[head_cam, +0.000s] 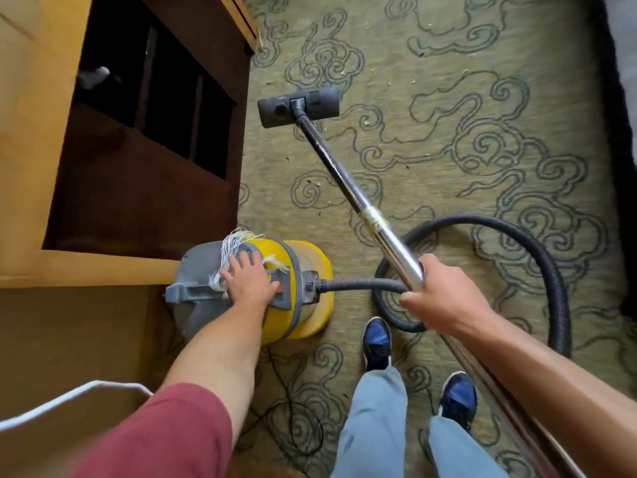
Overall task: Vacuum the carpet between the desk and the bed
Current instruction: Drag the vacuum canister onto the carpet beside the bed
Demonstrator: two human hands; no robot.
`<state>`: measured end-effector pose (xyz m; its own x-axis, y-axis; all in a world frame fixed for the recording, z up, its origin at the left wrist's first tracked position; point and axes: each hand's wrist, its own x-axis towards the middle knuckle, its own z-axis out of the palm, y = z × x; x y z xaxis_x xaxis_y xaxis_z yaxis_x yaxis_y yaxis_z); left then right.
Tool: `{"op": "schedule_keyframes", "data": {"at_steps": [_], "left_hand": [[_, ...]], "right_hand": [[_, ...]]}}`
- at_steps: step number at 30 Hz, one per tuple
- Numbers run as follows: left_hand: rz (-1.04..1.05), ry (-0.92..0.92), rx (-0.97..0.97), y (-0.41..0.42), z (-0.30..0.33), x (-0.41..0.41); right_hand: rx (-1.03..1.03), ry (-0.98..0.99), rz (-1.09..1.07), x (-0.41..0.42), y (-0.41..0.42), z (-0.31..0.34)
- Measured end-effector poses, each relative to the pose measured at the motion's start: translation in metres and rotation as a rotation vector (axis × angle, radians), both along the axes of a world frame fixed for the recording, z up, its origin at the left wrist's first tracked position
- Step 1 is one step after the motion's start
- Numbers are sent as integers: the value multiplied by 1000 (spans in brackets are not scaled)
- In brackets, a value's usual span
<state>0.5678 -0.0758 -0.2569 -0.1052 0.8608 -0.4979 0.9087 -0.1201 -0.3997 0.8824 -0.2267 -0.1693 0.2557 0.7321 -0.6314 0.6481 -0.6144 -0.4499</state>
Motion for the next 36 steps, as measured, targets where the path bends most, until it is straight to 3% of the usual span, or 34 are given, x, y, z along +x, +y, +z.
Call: {"op": "schedule_keyframes", "data": {"at_steps": [23,30,36], "left_hand": [[24,36,66,-2,-46,-15],[-28,59,27,-5,-48,-18],[-42,-56,64,-2,-20,4]], "right_hand": [[-20,28,-59,-34,53,-43],[-40,15,-36,-14,45,-31],[-47,-30,-23,6,29,0]]}}
